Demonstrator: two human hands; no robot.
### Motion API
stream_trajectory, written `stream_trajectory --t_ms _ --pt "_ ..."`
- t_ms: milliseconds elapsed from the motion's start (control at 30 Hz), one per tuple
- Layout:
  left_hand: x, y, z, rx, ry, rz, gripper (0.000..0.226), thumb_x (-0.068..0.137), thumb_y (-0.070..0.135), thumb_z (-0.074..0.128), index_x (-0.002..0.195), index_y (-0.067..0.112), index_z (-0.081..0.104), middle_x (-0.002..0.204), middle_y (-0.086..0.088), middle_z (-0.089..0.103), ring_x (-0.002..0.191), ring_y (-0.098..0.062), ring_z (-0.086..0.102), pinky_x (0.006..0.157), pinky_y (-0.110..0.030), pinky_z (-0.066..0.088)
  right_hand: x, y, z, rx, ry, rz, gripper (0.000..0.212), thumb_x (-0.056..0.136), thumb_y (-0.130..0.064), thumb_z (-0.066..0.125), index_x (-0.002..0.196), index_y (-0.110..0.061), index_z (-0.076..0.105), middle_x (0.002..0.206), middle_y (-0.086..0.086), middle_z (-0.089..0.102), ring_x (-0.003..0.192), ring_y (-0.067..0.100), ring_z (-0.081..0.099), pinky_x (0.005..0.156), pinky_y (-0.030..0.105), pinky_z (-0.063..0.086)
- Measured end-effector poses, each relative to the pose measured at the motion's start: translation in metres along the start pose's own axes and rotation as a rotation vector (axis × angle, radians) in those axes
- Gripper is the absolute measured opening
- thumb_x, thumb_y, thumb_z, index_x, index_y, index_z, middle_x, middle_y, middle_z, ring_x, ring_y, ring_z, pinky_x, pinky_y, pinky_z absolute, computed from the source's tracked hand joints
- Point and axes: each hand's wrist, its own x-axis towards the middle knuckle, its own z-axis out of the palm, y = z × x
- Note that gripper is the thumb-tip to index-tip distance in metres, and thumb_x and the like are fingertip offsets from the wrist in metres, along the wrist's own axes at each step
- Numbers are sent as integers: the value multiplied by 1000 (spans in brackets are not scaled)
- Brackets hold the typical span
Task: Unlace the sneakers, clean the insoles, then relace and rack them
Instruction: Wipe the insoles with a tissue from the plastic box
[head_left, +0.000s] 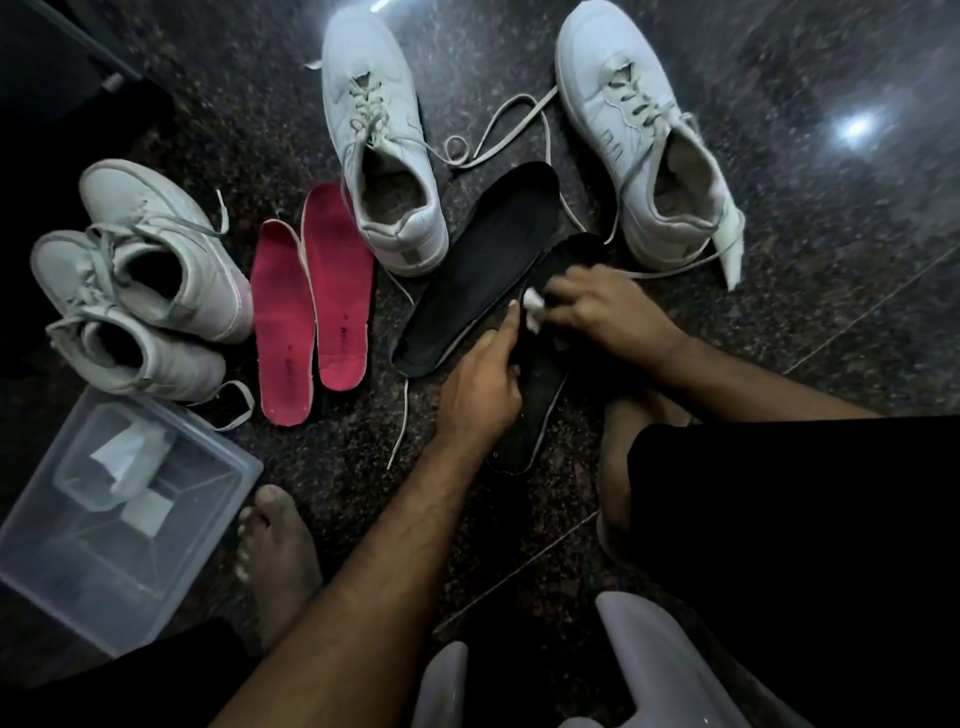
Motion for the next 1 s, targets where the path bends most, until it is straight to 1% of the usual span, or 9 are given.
stream_trajectory --t_ms 133,333,500,600,700,767,867,933,1000 --pt "3 -4 0 -90 38 -4 82 88 3 60 158 28 27 138 -9 56 128 -25 53 108 -35 43 6 19 -12 31 149 406 21 88 -16 68 107 -10 71 86 11 58 77 31 57 61 36 43" --pt "8 -22 -5 -198 59 6 75 85 -2 59 154 20 39 146 -8 54 136 -20 49 115 -33 38 1 -16 -3 81 -110 -168 36 98 -28 44 121 -10 64 98 12 59 84 29 56 64 39 45" --pt "4 -17 -3 -225 60 -12 76 87 -1 58 155 24 36 148 -5 51 136 -19 47 115 -34 37 11 8 -13 109 169 446 29 99 -28 53 117 -9 66 96 14 51 89 33 55 68 44 52" --pt "5 -19 -2 -258 57 -6 76 85 -2 58 154 21 38 149 -4 51 137 -18 47 115 -38 37 13 -2 -22 91 172 212 30 100 -26 50 120 -7 65 96 13 53 85 28 53 65 39 48" --pt "7 -21 0 -295 70 -17 73 86 -2 59 153 22 41 149 -1 52 137 -14 48 114 -38 39 11 -18 -12 51 -82 -210 34 97 -24 44 116 -5 65 95 12 56 81 28 55 61 38 43" --pt "6 -21 0 -295 83 -36 72 88 -1 58 153 26 41 150 1 51 137 -13 48 115 -35 39 11 -11 -2 -2 -40 -95 34 96 -24 45 118 -7 65 95 12 56 84 29 55 64 39 43" --pt "5 -19 -1 -299 99 -42 69 91 -1 54 152 28 41 151 3 49 138 -11 46 116 -30 36 13 10 -13 37 111 401 30 96 -24 53 119 -10 66 97 12 56 89 33 58 71 39 45" --pt "4 -19 -1 -297 111 -56 68 90 -3 53 151 27 43 151 3 50 138 -11 46 116 -28 36 12 9 -15 11 139 332 35 98 -23 52 127 -7 61 96 13 56 85 31 56 70 40 44" --pt "7 -19 -1 -300 119 -65 68 89 -4 54 150 23 45 149 1 52 138 -13 47 116 -28 35 13 -3 -17 50 92 47 37 99 -20 49 132 -5 58 96 14 57 83 30 53 69 41 45"
